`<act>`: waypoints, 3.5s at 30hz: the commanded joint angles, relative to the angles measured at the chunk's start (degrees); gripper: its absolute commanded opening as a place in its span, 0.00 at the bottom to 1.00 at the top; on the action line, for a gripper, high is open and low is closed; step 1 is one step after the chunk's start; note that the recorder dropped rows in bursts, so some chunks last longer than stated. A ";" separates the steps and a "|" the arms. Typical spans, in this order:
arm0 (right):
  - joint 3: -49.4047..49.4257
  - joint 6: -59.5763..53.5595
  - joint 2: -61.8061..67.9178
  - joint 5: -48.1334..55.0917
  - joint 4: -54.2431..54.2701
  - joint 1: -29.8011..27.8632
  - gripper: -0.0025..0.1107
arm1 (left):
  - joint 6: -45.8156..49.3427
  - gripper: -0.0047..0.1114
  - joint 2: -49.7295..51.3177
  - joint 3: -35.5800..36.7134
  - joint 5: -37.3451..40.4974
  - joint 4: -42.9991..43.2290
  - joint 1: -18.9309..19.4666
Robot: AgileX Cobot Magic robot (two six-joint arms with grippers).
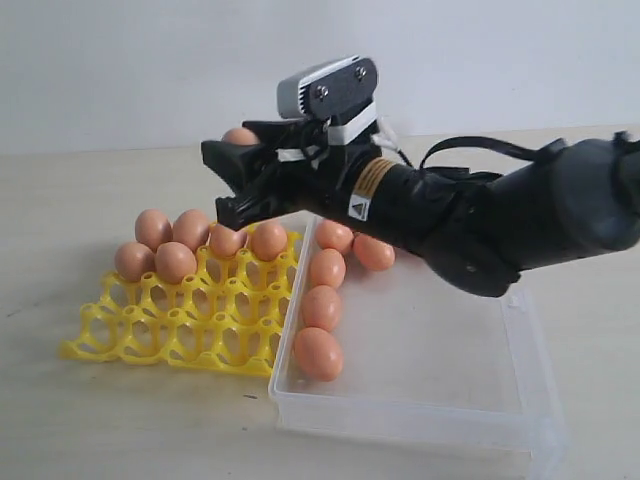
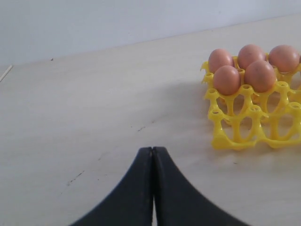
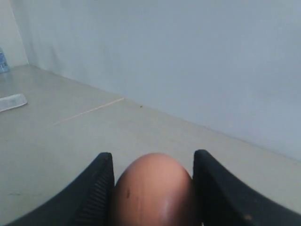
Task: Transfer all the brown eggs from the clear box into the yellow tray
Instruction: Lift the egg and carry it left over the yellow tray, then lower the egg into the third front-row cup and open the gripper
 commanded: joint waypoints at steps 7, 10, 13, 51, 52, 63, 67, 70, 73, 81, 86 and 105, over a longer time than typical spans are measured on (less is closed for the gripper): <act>-11.97 4.79 11.63 -0.13 -10.36 1.67 0.02 | -0.26 0.04 -0.32 -0.23 -0.35 -0.06 -0.28; -14.08 5.23 13.90 -0.13 -11.55 2.97 0.02 | -0.26 0.04 -0.32 -0.23 -0.35 -0.06 -0.28; -15.03 5.60 15.40 0.23 -11.55 4.00 0.02 | -0.26 0.04 -0.32 -0.23 -0.35 -0.06 -0.28; -15.37 0.80 15.86 15.43 -6.36 4.57 0.41 | -0.26 0.04 -0.32 -0.23 -0.35 -0.06 -0.28; -15.74 0.80 15.86 16.44 -6.36 4.57 0.41 | -0.26 0.04 -0.32 -0.23 -0.35 -0.06 -0.28; -18.96 0.47 15.99 22.98 -5.95 4.57 0.41 | -0.26 0.04 -0.32 -0.23 -0.35 -0.06 -0.28; -18.96 0.94 15.99 24.18 -5.95 4.57 0.41 | -0.26 0.04 -0.32 -0.23 -0.35 -0.06 -0.28; -18.96 0.94 16.19 25.49 -5.83 4.91 0.41 | -0.26 0.04 -0.32 -0.23 -0.35 -0.06 -0.28; -18.96 0.94 16.77 25.36 -5.74 5.26 0.41 | -0.26 0.04 -0.32 -0.23 -0.35 -0.06 -0.28; -19.09 0.53 16.80 25.27 -5.73 5.26 0.41 | -0.26 0.04 -0.32 -0.23 -0.35 -0.06 -0.28; -19.09 0.51 17.71 25.27 -5.73 5.26 0.41 | -0.26 0.04 -0.32 -0.23 -0.35 -0.06 -0.28; -21.46 -0.62 17.83 27.34 -2.22 5.26 0.55 | -0.26 0.04 -0.32 -0.23 -0.35 -0.06 -0.28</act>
